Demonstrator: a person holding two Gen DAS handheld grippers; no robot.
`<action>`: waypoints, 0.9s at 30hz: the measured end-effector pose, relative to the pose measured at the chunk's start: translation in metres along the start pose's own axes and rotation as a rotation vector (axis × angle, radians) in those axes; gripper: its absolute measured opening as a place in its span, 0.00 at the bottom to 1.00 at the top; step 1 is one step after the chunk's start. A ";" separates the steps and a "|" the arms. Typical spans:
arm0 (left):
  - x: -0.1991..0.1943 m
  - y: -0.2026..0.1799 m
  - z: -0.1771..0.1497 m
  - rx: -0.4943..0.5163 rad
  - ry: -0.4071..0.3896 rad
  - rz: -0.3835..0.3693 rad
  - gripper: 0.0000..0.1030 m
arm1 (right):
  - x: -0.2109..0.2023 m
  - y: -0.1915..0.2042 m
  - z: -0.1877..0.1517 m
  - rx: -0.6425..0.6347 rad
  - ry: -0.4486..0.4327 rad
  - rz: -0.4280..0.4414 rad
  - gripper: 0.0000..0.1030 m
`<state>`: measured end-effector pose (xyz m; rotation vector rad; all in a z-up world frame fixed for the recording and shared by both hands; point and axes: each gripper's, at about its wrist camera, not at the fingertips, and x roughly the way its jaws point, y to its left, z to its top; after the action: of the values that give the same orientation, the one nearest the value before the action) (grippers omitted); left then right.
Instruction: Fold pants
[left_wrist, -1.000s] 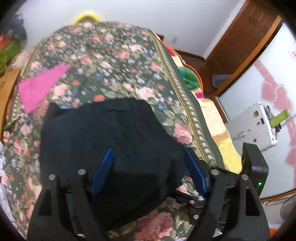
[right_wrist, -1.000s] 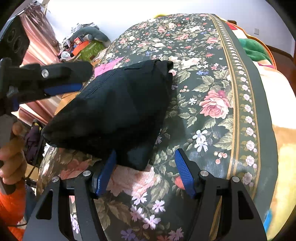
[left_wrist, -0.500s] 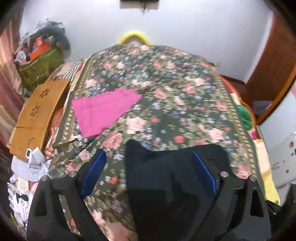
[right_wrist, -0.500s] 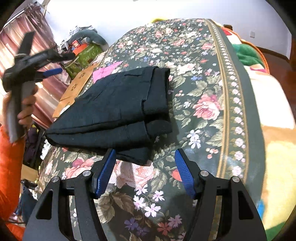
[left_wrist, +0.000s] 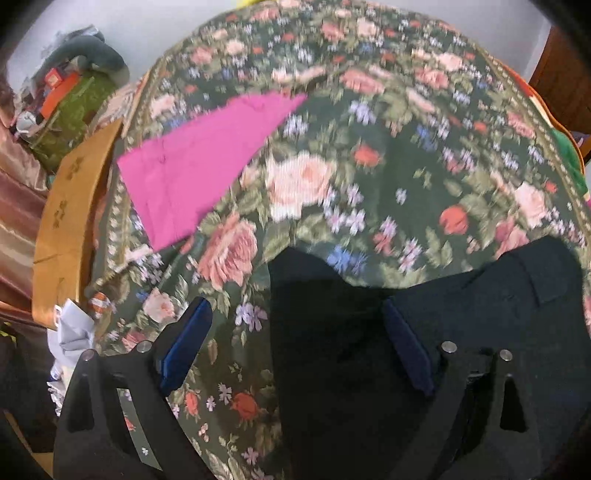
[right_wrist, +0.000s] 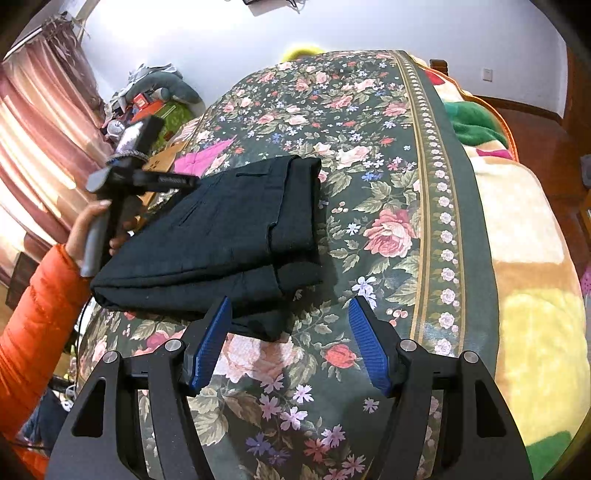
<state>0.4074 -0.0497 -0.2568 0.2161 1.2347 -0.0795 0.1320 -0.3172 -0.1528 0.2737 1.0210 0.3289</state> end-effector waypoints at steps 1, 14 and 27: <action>0.003 0.003 -0.003 0.000 0.001 -0.007 0.96 | 0.000 0.000 0.000 0.000 -0.001 0.000 0.60; -0.034 0.048 -0.087 -0.083 -0.049 0.009 0.97 | -0.006 0.016 0.000 -0.020 -0.024 0.022 0.60; -0.084 0.042 -0.155 -0.102 -0.086 -0.047 0.97 | -0.004 0.041 0.000 -0.063 -0.043 0.047 0.60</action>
<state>0.2440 0.0189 -0.2212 0.0943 1.1552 -0.0653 0.1240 -0.2812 -0.1341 0.2475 0.9616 0.3957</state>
